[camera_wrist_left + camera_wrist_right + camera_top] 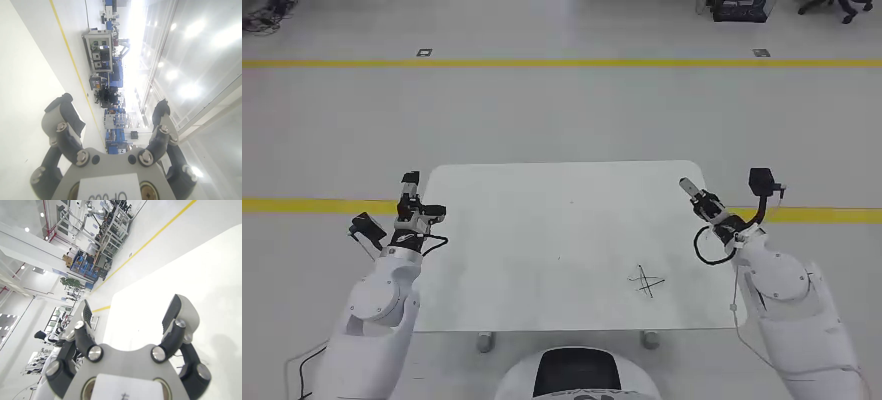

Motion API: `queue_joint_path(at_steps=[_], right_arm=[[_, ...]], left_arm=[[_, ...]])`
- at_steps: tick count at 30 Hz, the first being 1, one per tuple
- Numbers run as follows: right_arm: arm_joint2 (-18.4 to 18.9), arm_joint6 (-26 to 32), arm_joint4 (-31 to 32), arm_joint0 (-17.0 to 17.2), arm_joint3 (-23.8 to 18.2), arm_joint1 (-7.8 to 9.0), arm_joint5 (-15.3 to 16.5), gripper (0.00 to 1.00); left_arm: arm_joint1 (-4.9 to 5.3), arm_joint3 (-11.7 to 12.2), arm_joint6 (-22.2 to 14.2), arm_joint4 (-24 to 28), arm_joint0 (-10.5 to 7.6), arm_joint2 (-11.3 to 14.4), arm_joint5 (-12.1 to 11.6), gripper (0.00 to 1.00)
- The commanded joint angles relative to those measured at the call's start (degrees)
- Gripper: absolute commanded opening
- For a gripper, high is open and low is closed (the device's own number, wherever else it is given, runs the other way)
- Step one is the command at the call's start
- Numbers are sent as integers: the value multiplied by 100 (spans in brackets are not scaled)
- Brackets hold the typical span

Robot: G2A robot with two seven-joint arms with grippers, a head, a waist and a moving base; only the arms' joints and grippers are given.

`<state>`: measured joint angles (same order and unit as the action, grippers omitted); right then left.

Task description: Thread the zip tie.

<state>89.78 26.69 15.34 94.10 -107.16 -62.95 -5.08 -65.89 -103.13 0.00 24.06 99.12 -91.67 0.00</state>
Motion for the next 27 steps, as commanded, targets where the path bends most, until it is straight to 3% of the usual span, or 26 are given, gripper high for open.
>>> queue_joint_path(at_steps=[1,5,17,20,27], right_arm=[[-62,483,832,-51,-56,29,-74,100],[-309,1500,1681,-264,-74,101,-122,100],[-309,1500,1681,-264,-74,101,-122,100],[-515,1823,2678,-330,-192,147,-111,100],[-1031,2738,3622,-611,-134,170,-180,100]], left_arm=[[0,0,0,0,0,0,0,100],[0,0,0,0,0,0,0,100],[0,0,0,0,0,0,0,100],[0,0,0,0,0,0,0,100],[0,0,0,0,0,0,0,100]])
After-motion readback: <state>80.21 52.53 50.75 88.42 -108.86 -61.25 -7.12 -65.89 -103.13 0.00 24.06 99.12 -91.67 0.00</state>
